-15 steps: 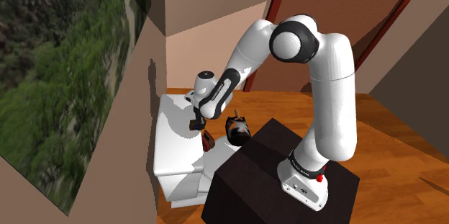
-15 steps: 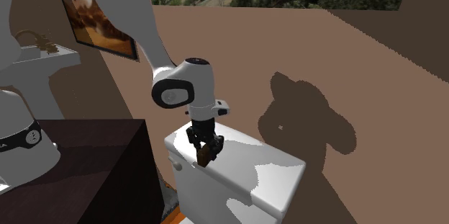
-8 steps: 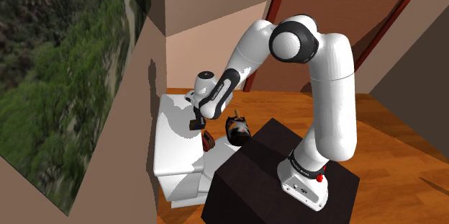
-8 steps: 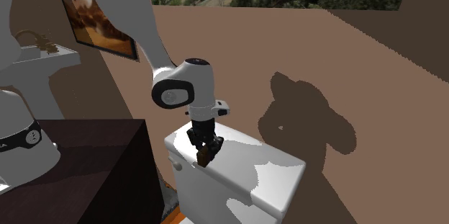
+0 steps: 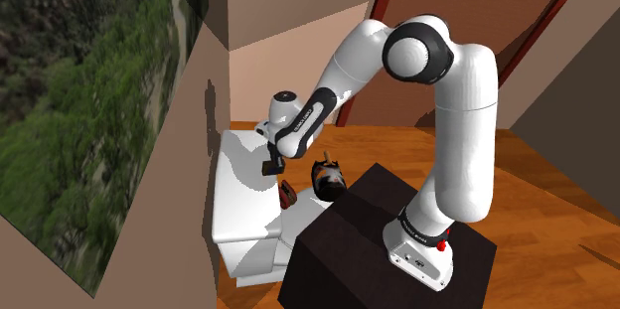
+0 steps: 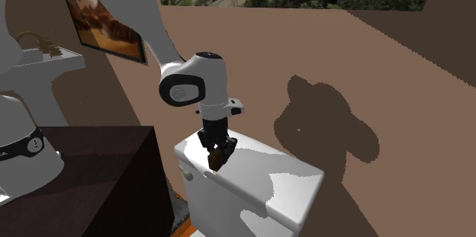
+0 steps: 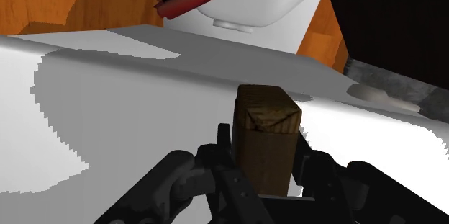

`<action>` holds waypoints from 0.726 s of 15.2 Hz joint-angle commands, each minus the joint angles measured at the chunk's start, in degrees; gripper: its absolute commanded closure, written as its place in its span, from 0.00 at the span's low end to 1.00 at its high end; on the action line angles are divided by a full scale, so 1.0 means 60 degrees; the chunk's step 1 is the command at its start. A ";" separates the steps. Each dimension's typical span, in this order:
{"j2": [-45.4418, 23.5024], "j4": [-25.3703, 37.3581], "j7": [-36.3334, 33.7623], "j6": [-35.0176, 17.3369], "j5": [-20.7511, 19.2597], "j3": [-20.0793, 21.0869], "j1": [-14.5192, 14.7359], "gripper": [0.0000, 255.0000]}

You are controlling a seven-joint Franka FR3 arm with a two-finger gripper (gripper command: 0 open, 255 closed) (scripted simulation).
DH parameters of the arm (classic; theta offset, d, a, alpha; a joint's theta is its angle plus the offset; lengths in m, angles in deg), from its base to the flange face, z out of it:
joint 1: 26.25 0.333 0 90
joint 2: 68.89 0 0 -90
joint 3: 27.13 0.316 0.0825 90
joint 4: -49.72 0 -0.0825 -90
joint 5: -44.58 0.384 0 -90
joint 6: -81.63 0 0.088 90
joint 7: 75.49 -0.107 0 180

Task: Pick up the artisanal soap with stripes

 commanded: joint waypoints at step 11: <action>0.1347 -0.0302 0.0084 0.1045 0.0066 0.0061 -0.0038 1.00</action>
